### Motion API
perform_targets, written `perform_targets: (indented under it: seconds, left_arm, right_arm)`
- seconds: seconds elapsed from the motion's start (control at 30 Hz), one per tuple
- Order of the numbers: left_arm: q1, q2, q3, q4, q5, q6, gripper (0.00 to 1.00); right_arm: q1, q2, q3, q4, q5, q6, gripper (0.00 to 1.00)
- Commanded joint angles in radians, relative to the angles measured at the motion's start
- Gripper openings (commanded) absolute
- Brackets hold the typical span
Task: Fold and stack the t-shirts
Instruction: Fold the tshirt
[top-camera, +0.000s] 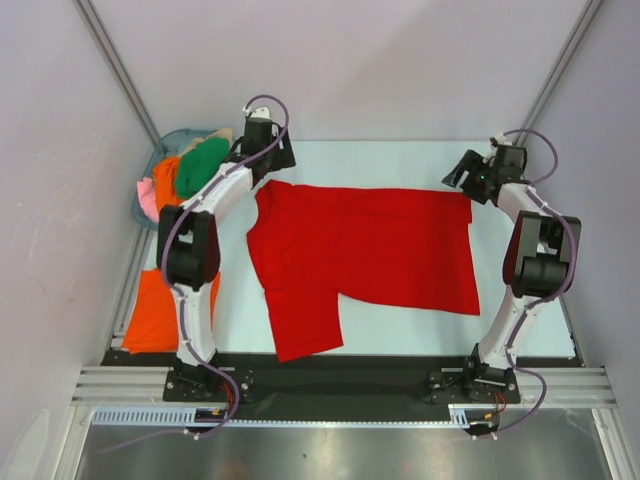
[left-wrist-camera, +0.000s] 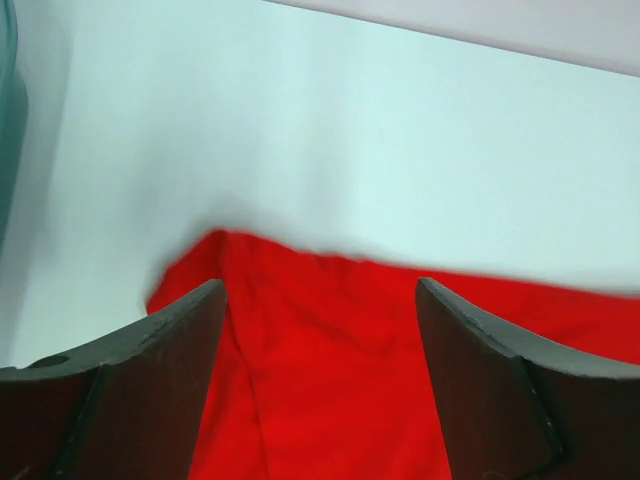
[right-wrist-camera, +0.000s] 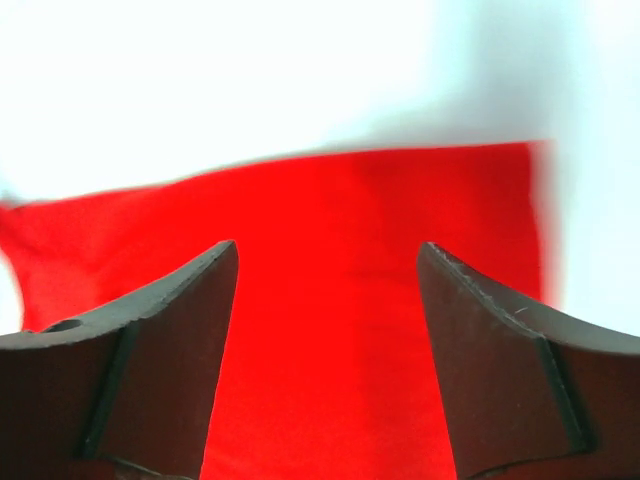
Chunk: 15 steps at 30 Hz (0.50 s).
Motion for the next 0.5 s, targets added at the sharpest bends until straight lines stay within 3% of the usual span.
perform_targets:
  seconds: [0.0,0.17,0.47]
  left_arm:
    - [0.047,0.149,0.157,-0.075,-0.013,0.100,0.82]
    - [0.068,0.265,0.251,-0.097,-0.022,0.140,0.84]
    - [0.128,0.316,0.269,-0.164,0.078,-0.028,0.83]
  right_arm:
    - [-0.063,0.089,0.058,0.020,-0.049,-0.065,0.78]
    - [-0.140,0.174,0.130,-0.006,-0.053,-0.103,0.80]
    - [-0.155,0.266,0.197,-0.045,-0.161,-0.122,0.77]
